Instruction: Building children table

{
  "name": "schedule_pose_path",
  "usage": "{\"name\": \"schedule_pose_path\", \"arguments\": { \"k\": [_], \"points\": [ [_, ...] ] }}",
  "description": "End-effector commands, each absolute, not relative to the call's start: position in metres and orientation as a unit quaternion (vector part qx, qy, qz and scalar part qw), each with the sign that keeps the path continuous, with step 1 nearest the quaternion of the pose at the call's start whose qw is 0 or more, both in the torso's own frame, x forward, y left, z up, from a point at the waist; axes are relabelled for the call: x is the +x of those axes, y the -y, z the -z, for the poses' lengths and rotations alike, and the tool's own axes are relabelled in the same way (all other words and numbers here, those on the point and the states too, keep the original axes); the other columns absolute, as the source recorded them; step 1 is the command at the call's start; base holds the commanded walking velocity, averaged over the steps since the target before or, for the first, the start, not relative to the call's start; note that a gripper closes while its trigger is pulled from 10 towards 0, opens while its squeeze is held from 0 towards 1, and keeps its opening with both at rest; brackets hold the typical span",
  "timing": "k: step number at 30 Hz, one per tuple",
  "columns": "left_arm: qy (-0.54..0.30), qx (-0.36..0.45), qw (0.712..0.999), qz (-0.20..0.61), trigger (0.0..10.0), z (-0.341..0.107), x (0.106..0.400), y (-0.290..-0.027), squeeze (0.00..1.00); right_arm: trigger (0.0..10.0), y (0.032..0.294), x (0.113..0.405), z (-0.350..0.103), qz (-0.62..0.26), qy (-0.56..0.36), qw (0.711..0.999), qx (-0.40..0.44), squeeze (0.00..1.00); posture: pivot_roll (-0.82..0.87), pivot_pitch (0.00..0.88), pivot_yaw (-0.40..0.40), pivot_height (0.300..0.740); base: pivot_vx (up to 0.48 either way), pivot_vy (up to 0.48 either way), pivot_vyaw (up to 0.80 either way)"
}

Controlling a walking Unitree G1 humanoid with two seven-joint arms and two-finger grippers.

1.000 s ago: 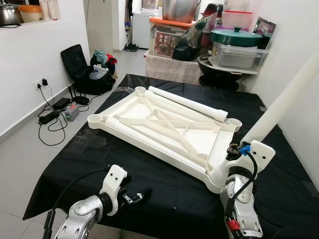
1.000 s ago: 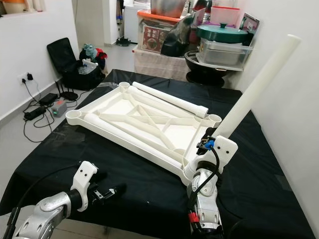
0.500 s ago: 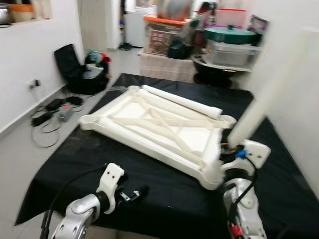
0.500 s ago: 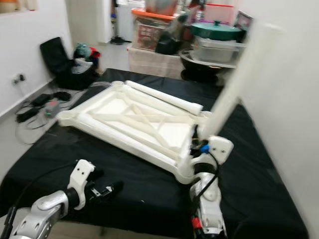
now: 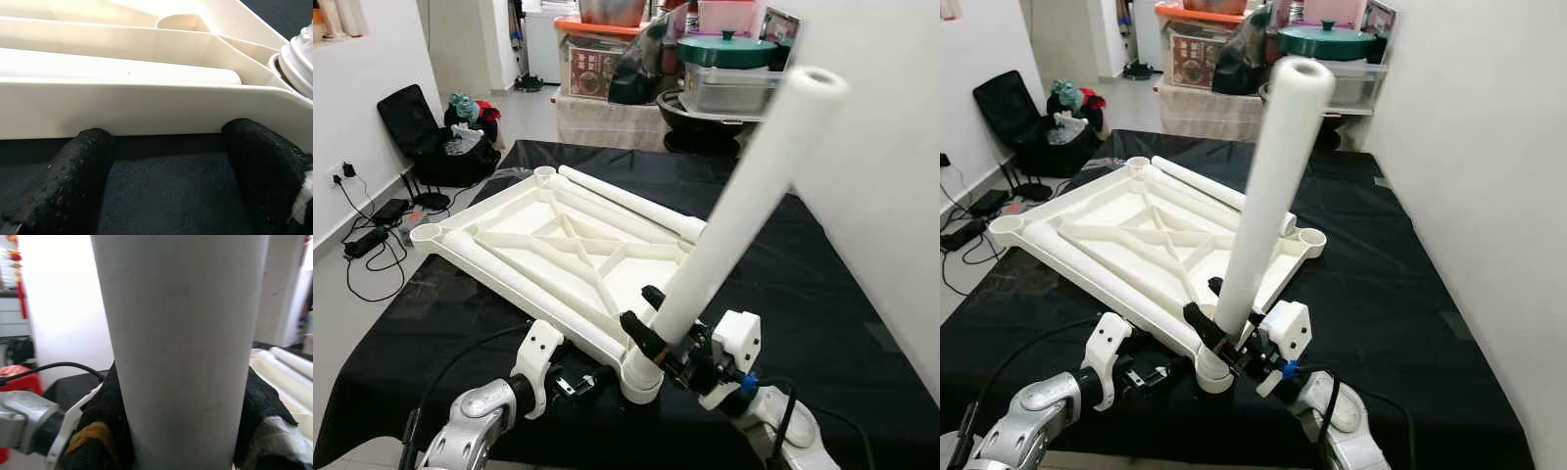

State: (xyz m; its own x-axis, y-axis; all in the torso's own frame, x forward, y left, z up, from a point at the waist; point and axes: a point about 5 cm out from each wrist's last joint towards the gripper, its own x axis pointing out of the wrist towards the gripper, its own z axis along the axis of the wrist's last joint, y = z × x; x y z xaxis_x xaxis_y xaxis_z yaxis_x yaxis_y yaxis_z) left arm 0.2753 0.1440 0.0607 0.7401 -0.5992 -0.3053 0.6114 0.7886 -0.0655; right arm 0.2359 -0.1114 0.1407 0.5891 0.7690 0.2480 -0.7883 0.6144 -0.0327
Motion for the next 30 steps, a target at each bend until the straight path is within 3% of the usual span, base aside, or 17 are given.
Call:
{"name": "schedule_pose_path", "arguments": {
  "k": [1, 4, 12, 13, 15, 18, 30],
  "points": [
    [-0.170, 0.015, 0.931, 0.324, 10.0, -0.056, 0.272, -0.145, 0.00, 0.0, 0.090, 0.216, -0.103, -0.520, -0.004, 0.848, 0.099, 0.00, 0.07, 0.000, -0.069, 0.740, 0.000, 0.000, 0.00],
    [-0.169, 0.016, 0.930, 0.325, 10.0, -0.057, 0.273, -0.146, 0.00, 0.0, 0.093, 0.217, -0.105, -0.558, -0.008, 0.822, 0.118, 0.00, 0.07, 0.000, -0.070, 0.740, 0.000, 0.000, 0.00],
    [-0.167, 0.017, 0.930, 0.327, 10.0, -0.058, 0.274, -0.146, 0.00, 0.0, 0.095, 0.223, -0.115, -0.605, -0.014, 0.783, 0.142, 0.00, 0.08, 0.000, -0.074, 0.740, 0.000, 0.000, 0.00],
    [-0.166, 0.017, 0.929, 0.330, 10.0, -0.058, 0.273, -0.145, 0.00, 0.0, 0.091, 0.229, -0.123, -0.624, -0.008, 0.766, 0.154, 0.00, 0.09, 0.000, -0.078, 0.740, 0.000, 0.000, 0.00],
    [-0.166, 0.017, 0.929, 0.330, 10.0, -0.058, 0.273, -0.145, 0.00, 0.0, 0.091, 0.229, -0.123, -0.624, -0.008, 0.766, 0.154, 0.00, 0.09, 0.000, -0.078, 0.740, 0.000, 0.000, 0.00],
    [-0.165, 0.016, 0.928, 0.333, 10.0, -0.058, 0.271, -0.143, 0.00, 0.0, 0.079, 0.240, -0.140, -0.657, 0.010, 0.738, 0.153, 0.00, 0.11, 0.000, -0.092, 0.740, 0.000, 0.000, 0.00],
    [-0.167, 0.013, 0.931, 0.324, 10.0, -0.057, 0.266, -0.147, 0.00, 0.0, 0.066, 0.246, -0.134, -0.675, 0.009, 0.726, 0.133, 0.00, 0.12, 0.000, -0.107, 0.740, 0.000, 0.000, 0.00]
  ]
}}
